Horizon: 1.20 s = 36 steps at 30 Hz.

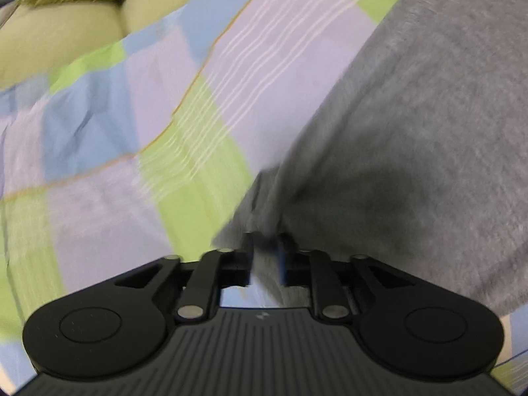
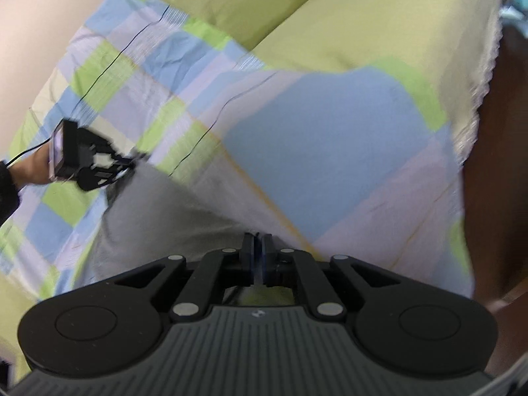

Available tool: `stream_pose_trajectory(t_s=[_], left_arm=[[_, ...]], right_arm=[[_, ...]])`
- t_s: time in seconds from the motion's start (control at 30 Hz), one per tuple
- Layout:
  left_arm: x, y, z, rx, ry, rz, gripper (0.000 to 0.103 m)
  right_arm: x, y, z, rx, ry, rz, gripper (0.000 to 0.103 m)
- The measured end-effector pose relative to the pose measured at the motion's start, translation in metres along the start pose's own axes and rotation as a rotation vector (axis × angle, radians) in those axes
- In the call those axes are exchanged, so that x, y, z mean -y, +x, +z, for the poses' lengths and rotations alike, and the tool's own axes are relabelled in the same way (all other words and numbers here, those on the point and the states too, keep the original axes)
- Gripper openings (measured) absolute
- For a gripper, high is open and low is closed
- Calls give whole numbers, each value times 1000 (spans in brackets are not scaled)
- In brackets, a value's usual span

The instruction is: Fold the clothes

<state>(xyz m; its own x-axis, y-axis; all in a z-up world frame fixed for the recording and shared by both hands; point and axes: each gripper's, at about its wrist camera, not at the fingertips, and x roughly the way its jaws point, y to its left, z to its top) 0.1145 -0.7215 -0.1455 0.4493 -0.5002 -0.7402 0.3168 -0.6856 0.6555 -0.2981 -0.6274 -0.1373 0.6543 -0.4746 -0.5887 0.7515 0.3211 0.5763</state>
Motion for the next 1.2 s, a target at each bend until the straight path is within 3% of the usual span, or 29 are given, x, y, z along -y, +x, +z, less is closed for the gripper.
stream_pose_trajectory(t_s=[0.13, 0.27, 0.37, 0.53, 0.67, 0.77, 0.93, 1.0, 1.03, 1.13, 1.2], left_arm=[[10, -44, -22, 17, -147, 77, 31], [50, -113, -27, 126, -289, 108, 44], [110, -167, -20, 224, -383, 96, 44], [185, -211, 5, 303, -489, 41, 47], [222, -226, 18, 341, -649, -11, 47], [234, -229, 24, 355, -738, -24, 47], [234, -226, 24, 376, -751, -32, 47], [234, -223, 22, 381, -751, -29, 47], [234, -221, 20, 385, -756, -31, 47], [236, -218, 17, 394, -767, -33, 47], [238, -216, 17, 402, -777, -35, 47]], right_arm=[[-6, -21, 1, 36, -63, 11, 11], [-26, -36, -9, 0, -180, 123, 31], [-50, -38, -30, -70, -321, 194, 31], [-97, -34, -72, -91, -697, 161, 31], [-132, -22, -97, -93, -970, 108, 31], [-148, -9, -108, -88, -1074, 50, 31], [-157, 8, -111, -52, -1100, -64, 26], [-158, 4, -114, -41, -1145, -98, 5], [-159, 0, -118, -26, -1198, -117, 2], [-159, -9, -127, 1, -1320, -155, 2], [-156, -9, -130, -31, -1340, -127, 2]])
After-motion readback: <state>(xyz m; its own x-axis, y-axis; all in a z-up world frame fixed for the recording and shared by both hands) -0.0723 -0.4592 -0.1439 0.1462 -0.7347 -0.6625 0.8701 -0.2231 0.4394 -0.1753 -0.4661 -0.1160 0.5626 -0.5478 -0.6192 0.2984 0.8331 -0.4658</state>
